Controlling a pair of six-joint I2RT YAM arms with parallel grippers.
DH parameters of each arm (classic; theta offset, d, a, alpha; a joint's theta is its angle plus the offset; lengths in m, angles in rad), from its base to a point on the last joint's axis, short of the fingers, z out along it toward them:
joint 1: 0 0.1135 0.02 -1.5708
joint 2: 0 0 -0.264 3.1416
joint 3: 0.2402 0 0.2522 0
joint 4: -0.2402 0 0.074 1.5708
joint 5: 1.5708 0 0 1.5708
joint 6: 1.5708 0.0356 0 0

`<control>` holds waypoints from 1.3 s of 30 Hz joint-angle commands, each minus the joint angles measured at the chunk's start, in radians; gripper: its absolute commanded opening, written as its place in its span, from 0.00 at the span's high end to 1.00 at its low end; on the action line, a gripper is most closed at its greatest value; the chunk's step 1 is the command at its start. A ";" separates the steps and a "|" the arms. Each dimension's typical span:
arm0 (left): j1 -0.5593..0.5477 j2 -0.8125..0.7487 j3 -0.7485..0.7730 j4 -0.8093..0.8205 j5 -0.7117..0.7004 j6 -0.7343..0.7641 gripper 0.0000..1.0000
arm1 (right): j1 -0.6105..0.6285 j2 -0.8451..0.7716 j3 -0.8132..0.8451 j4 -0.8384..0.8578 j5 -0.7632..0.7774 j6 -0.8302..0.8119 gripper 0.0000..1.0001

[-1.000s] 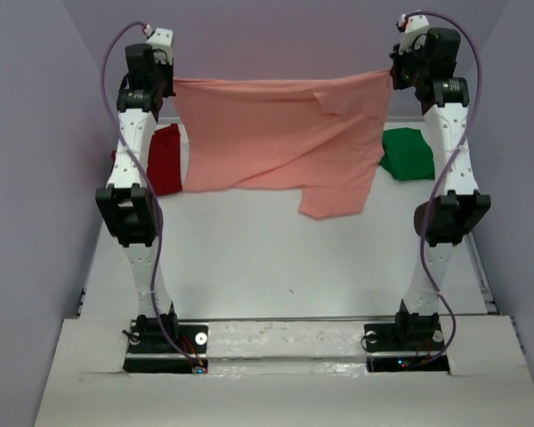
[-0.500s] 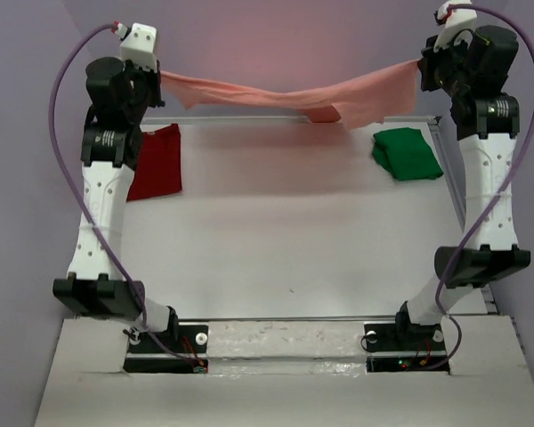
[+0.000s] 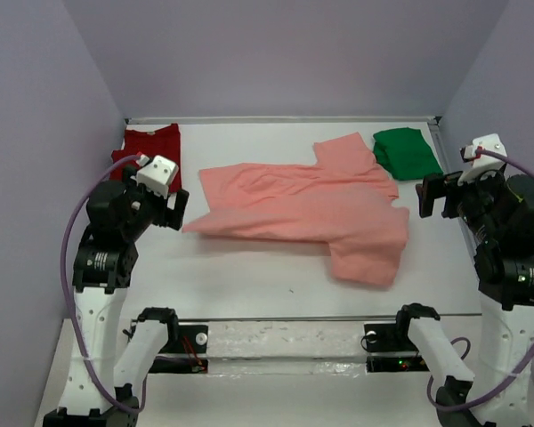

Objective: Fold and stack the t-shirts
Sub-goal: Flatten out the tshirt

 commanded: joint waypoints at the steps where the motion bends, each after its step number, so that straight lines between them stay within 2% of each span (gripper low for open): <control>1: 0.010 -0.046 0.040 -0.054 0.067 0.066 0.01 | -0.019 -0.017 -0.129 0.009 0.006 0.015 0.00; 4: 0.008 0.006 0.159 -0.048 0.109 0.054 0.01 | -0.019 0.061 -0.087 0.020 0.029 0.015 0.00; 8: 0.010 0.094 0.221 -0.001 0.155 0.025 0.01 | -0.019 0.172 0.007 0.035 0.030 0.015 0.00; 12: 0.010 0.192 0.143 0.099 0.119 -0.064 0.01 | -0.019 0.302 0.038 0.011 -0.100 0.023 0.00; 17: 0.008 0.368 0.005 0.186 0.264 -0.114 0.01 | -0.019 0.500 -0.039 0.022 -0.239 0.003 0.00; 22: -0.028 0.615 0.095 0.112 0.359 -0.081 0.01 | -0.019 0.675 -0.002 0.037 -0.229 -0.027 0.00; 26: -0.104 0.839 0.189 0.082 0.323 -0.052 0.01 | -0.019 0.807 0.085 -0.010 -0.224 -0.051 0.00; 29: -0.142 0.911 0.223 0.137 0.283 -0.061 0.01 | -0.019 0.861 0.125 -0.032 -0.232 -0.065 0.00; 32: -0.157 0.956 0.253 0.165 0.249 -0.077 0.01 | -0.019 0.890 0.127 -0.023 -0.240 -0.073 0.00; 39: -0.173 1.008 0.257 0.292 0.007 -0.136 0.01 | -0.019 0.973 0.157 -0.020 -0.221 -0.086 0.00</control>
